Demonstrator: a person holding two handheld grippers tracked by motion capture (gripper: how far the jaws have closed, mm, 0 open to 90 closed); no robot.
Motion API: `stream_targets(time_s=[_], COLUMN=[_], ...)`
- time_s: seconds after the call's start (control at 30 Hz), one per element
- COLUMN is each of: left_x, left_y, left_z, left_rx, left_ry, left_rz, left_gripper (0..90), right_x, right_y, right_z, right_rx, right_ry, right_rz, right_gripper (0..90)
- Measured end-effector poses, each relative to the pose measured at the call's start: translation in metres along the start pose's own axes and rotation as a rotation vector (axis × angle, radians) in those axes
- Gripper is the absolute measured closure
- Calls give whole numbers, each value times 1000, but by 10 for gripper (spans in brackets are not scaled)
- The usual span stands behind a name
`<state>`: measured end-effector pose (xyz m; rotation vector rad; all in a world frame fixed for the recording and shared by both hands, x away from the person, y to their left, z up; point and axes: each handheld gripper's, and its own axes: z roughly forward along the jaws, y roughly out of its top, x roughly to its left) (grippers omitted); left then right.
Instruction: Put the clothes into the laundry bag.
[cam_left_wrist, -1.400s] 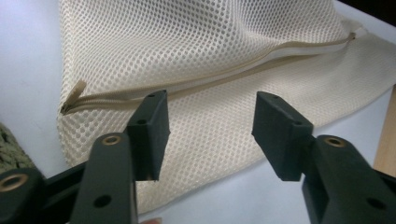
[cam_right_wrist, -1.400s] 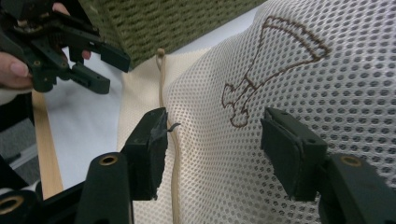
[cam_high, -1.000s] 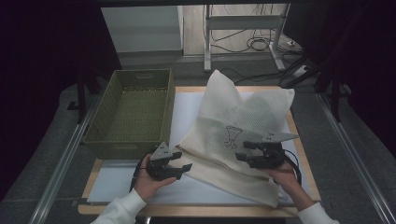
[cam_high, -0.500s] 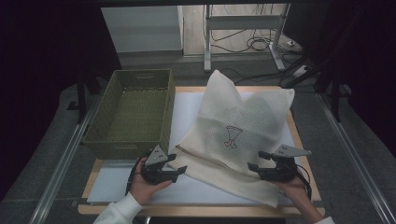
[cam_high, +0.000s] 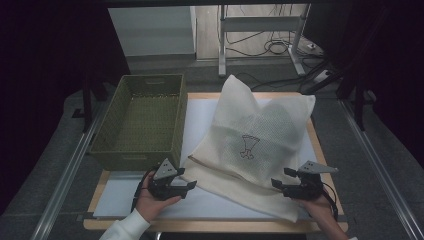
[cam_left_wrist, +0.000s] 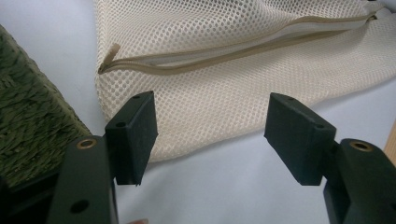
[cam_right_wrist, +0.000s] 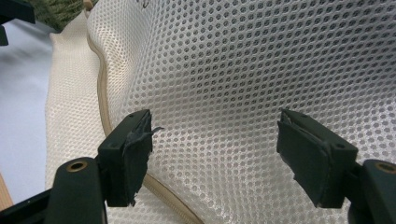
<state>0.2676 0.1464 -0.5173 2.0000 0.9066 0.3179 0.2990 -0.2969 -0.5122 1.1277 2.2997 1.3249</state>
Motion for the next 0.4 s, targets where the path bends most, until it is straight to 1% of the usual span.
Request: stream_targets(time_s=[0.23, 0.4], left_x=[0, 1], left_y=[1, 1], left_z=[3, 6], left_rx=[9, 18], left_ry=[-3, -2], left_rz=[8, 10], left_gripper=[338, 334], right_x=[1, 0], right_y=[0, 1], right_z=[0, -2], right_rx=[3, -13], right_ry=[-20, -32], right_rz=[-19, -20], right_gripper=[271, 257])
